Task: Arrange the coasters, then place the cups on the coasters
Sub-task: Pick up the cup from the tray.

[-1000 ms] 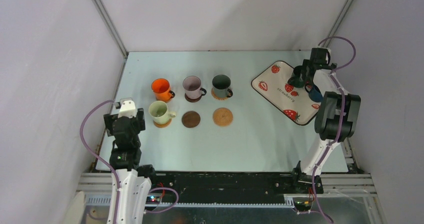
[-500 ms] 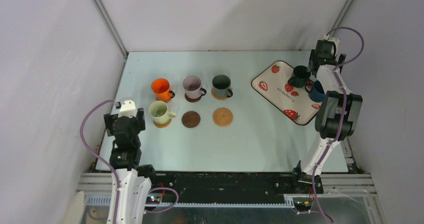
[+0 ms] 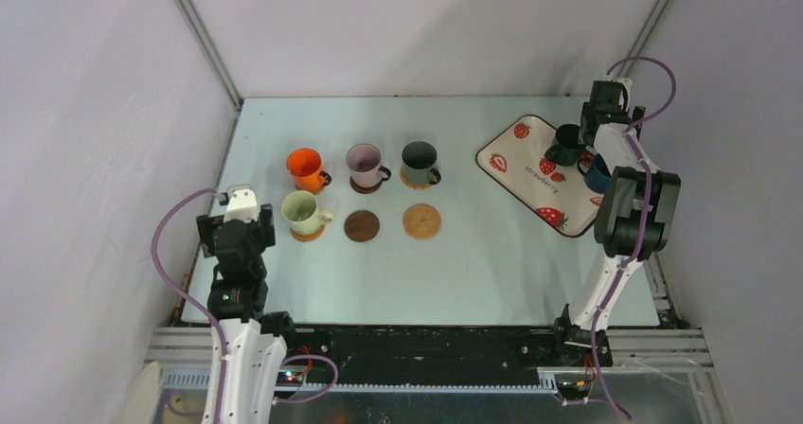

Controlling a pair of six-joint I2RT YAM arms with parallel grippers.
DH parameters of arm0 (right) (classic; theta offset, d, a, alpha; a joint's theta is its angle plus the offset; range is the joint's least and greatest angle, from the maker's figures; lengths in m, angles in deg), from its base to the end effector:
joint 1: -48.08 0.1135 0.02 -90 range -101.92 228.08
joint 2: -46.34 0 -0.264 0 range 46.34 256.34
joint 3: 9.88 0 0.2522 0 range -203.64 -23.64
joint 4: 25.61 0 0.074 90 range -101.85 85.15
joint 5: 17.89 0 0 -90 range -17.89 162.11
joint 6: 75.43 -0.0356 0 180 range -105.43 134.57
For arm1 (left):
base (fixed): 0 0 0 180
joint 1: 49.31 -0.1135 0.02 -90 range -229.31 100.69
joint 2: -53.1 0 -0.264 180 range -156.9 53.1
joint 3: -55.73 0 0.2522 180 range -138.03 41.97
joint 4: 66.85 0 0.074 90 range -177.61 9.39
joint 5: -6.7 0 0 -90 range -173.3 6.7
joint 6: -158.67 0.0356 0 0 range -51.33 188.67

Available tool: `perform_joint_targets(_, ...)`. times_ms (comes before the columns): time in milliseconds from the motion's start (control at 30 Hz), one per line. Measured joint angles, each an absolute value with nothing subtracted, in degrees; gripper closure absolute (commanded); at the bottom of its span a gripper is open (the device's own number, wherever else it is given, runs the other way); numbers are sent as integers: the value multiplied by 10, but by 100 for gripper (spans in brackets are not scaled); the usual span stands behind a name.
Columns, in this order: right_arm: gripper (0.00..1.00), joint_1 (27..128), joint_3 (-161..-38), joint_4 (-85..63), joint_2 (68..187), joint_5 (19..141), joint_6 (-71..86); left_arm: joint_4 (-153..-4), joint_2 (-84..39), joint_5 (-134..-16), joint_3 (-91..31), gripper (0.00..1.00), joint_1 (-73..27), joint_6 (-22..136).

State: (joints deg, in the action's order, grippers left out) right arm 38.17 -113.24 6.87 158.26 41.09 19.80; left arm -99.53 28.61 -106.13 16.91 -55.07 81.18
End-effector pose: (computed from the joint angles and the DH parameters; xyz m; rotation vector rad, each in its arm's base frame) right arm 0.4369 -0.0950 0.2523 0.3770 2.2432 -0.7562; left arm 0.1235 0.0263 0.2517 -0.1636 1.9014 0.5929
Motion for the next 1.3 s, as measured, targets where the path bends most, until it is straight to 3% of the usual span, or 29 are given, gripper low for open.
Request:
perform_joint_targets(967,22,398,-1106,147,1579,431,216,-996,289,-1061,169,2,-551,812)
perform_joint_targets(1300,23,413,-1032,190,1500,487,204,-996,299,-1060,169,2,-551,812)
